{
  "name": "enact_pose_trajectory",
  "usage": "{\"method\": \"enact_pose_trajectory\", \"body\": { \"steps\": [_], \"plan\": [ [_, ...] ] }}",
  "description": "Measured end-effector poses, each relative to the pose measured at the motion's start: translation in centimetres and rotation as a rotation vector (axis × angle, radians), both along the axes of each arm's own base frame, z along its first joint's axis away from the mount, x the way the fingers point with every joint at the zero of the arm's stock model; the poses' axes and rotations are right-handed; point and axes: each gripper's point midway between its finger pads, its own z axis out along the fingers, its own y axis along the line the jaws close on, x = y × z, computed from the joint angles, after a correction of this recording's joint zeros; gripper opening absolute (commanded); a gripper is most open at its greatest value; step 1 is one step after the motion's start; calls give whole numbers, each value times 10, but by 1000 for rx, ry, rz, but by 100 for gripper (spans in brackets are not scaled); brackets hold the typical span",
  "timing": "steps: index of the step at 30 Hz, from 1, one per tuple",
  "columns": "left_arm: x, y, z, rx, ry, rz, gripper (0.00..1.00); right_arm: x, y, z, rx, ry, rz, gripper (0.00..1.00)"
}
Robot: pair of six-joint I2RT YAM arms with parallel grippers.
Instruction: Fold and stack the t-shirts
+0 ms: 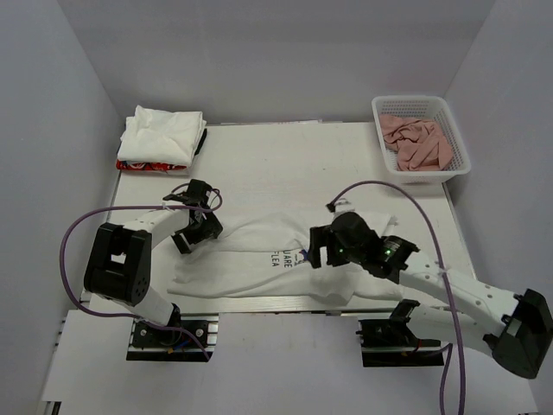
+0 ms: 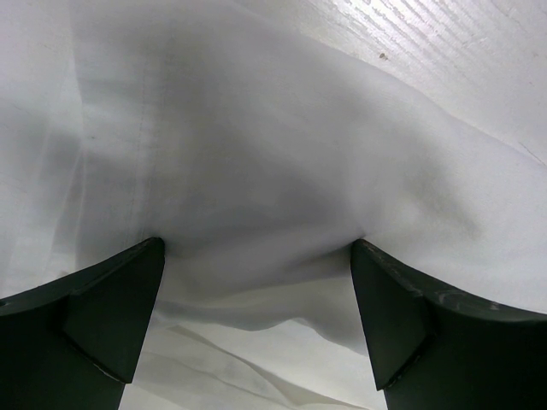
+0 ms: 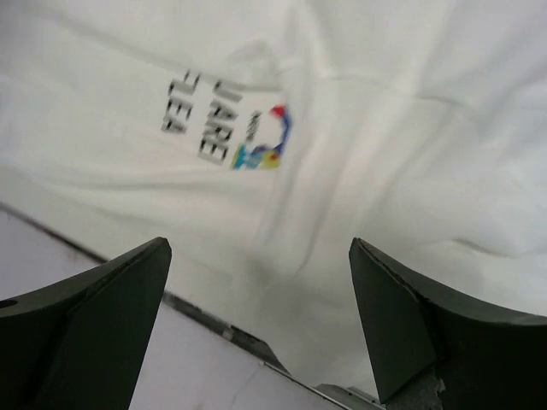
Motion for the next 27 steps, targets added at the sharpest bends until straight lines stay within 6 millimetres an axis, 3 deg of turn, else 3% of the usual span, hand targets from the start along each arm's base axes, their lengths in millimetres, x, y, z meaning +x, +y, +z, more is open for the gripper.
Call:
{"method": "enact_pose_trajectory", "body": {
  "steps": [2, 5, 9, 13, 17, 21, 25, 26, 27],
  "plan": [
    [0, 1, 0, -1, 0, 2, 100, 18, -17, 15, 22, -44, -135, 90],
    [-1, 2, -1, 0, 0, 3, 100, 41, -50, 12, -11, -49, -329, 90],
    [-1, 2, -1, 1, -1, -2, 100, 61, -94, -9, -73, -10, -528, 90],
    [-1, 3, -1, 1, -2, -2, 100, 68, -129, -33, -108, 58, -665, 90],
    [-1, 4, -1, 2, 3, -1, 100, 66, -142, -55, -77, 142, -720, 87],
    [0, 3, -2, 1, 7, -2, 100, 72, -139, -64, -16, 183, -716, 76],
    [0, 3, -2, -2, 16, -2, 100, 83, -134, -65, 43, 185, -708, 50],
    [0, 3, -2, -4, 17, -2, 100, 86, -134, -66, 51, 187, -708, 35],
    [0, 3, -2, -4, 20, -2, 100, 87, -134, -67, 54, 189, -704, 28]
  ]
}}
